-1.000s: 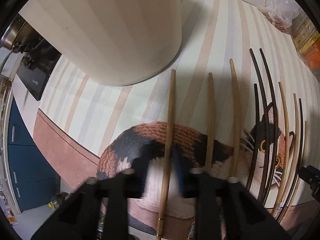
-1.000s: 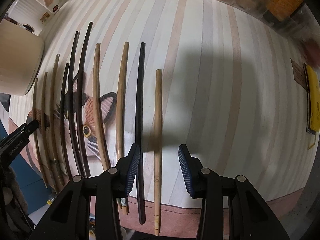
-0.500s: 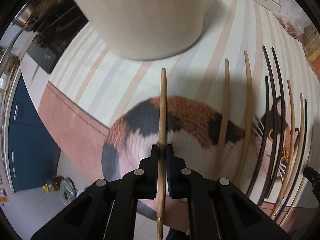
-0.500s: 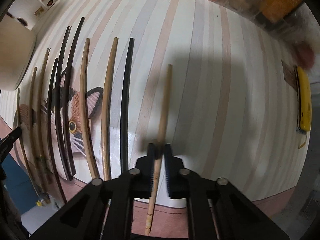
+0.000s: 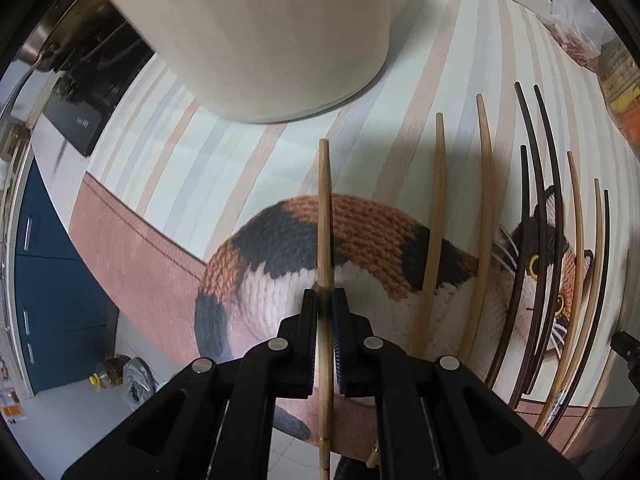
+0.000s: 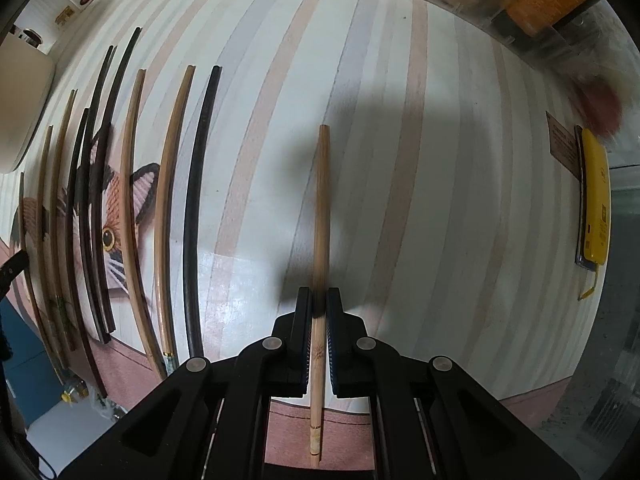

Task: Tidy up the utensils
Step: 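Lift both held chopsticks and carry them over the beige utensil holder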

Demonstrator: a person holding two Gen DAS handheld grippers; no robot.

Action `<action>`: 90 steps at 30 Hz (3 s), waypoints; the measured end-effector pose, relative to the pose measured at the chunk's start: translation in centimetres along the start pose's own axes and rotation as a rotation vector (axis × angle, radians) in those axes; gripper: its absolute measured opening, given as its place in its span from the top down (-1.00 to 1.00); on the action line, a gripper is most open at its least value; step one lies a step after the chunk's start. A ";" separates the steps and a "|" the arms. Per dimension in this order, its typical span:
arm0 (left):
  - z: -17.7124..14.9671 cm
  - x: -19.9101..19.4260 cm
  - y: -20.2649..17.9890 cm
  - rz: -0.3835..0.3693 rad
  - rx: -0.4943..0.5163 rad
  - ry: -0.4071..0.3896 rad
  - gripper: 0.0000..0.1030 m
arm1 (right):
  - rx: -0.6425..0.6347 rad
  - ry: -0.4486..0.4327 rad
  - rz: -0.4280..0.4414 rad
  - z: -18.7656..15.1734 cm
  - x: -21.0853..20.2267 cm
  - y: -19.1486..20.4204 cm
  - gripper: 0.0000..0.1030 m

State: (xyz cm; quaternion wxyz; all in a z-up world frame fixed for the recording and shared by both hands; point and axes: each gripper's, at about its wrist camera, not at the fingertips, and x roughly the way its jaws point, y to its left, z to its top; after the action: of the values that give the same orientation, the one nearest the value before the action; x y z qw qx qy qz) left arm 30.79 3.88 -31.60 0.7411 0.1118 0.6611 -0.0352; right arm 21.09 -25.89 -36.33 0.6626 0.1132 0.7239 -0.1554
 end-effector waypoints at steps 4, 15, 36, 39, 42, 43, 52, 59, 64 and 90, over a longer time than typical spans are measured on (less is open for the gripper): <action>0.7 0.0 -0.2 0.011 0.012 -0.005 0.90 | 0.000 0.037 0.001 2.7 0.3 0.2 0.85; -0.7 -2.0 -0.6 -0.007 -0.079 -0.048 0.92 | 0.029 0.011 0.064 5.5 -0.3 -1.0 0.87; 0.2 -14.9 1.3 -0.082 -0.278 -0.270 0.93 | -0.053 -0.266 0.274 8.0 -13.7 0.0 0.87; 0.7 -18.2 1.9 -0.069 -0.287 -0.349 0.94 | -0.070 -0.313 0.299 8.5 -15.8 0.8 0.87; 1.1 -21.4 2.3 -0.061 -0.283 -0.430 0.95 | -0.096 -0.364 0.310 9.1 -18.0 1.9 0.87; 1.2 -22.1 2.4 -0.060 -0.279 -0.448 0.95 | -0.104 -0.382 0.313 9.3 -18.8 2.3 0.87; 2.4 -26.0 3.2 -0.100 -0.240 -0.538 0.95 | -0.141 -0.505 0.351 11.0 -24.7 5.5 0.87; 3.3 -29.6 3.4 -0.116 -0.225 -0.593 0.95 | -0.182 -0.561 0.389 11.4 -28.6 7.3 0.87; 4.4 -32.0 3.7 -0.126 -0.211 -0.628 1.00 | -0.205 -0.614 0.420 12.0 -31.7 8.6 0.87; -1.9 -2.9 -0.3 -0.507 -0.424 0.159 0.22 | 0.001 -0.281 0.203 11.3 -14.4 0.3 0.87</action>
State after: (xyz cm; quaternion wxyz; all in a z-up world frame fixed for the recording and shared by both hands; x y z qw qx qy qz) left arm 28.54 3.70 -29.00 0.6615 -0.2102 0.7163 -0.0712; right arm 33.04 -29.20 -22.89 0.7694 0.1633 0.6090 -0.1026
